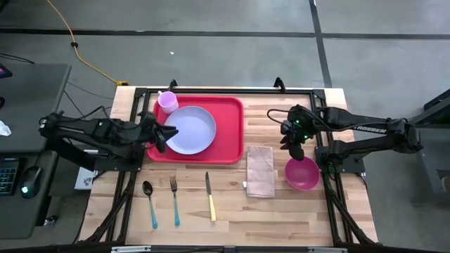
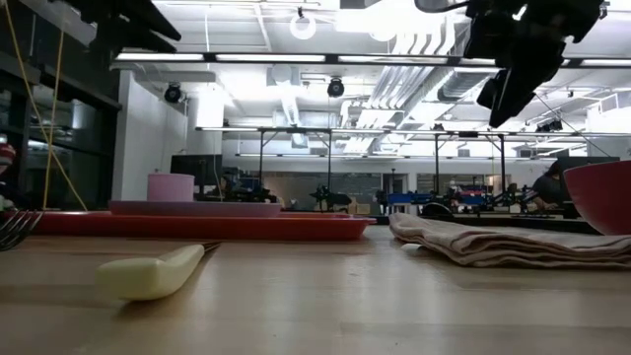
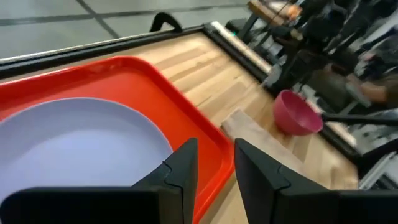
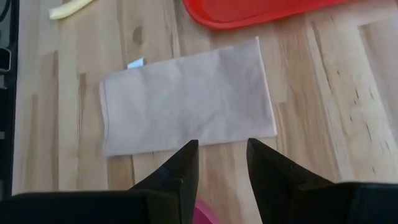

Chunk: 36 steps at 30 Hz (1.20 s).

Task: Set up tray
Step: Put the pink bowl on top of the violet plate on the red tray

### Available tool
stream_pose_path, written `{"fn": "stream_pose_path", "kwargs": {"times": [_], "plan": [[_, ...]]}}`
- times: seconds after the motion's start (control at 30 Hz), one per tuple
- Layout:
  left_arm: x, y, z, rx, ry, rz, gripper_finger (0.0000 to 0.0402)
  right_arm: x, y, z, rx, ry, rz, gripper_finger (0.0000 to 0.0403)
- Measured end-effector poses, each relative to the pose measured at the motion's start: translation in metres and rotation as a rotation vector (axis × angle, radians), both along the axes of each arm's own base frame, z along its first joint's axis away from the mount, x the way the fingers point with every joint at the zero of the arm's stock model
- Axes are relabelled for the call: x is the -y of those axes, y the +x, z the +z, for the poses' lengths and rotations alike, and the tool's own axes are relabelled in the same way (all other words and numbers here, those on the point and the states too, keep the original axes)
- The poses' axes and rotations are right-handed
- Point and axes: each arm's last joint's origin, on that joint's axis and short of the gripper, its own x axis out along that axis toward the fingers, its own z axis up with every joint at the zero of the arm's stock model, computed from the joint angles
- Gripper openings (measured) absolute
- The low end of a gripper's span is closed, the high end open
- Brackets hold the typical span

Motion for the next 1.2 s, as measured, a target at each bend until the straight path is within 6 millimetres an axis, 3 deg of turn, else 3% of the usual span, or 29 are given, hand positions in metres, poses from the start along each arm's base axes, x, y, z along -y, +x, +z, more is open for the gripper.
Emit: {"fn": "stream_pose_path", "kwargs": {"times": [0.17, 0.47, 0.83, 1.0, 1.2], "plan": [[0.0, -0.004, -0.019, 0.055, -0.026, -0.035, 0.0133, 0.0, 0.0, 0.0, 0.006, -0.015, 0.029, 0.0114], [-0.002, -0.017, -0.027, 0.085, -0.024, -0.076, 0.0133, 0.0, 0.0, -0.002, 0.009, -0.088, 0.167, 0.0114], [-0.003, -0.026, -0.026, 0.091, -0.025, -0.085, 0.0133, -0.004, 0.012, 0.004, -0.345, -0.058, 0.337, 0.0114], [-0.004, -0.029, -0.028, 0.074, -0.03, -0.082, 0.0133, -0.016, 0.02, 0.005, -0.394, -0.062, 0.418, 0.0114], [-0.004, -0.03, -0.031, 0.052, -0.037, -0.076, 0.0133, -0.029, 0.017, -0.009, -0.466, -0.13, 0.476, 0.0114]]}}
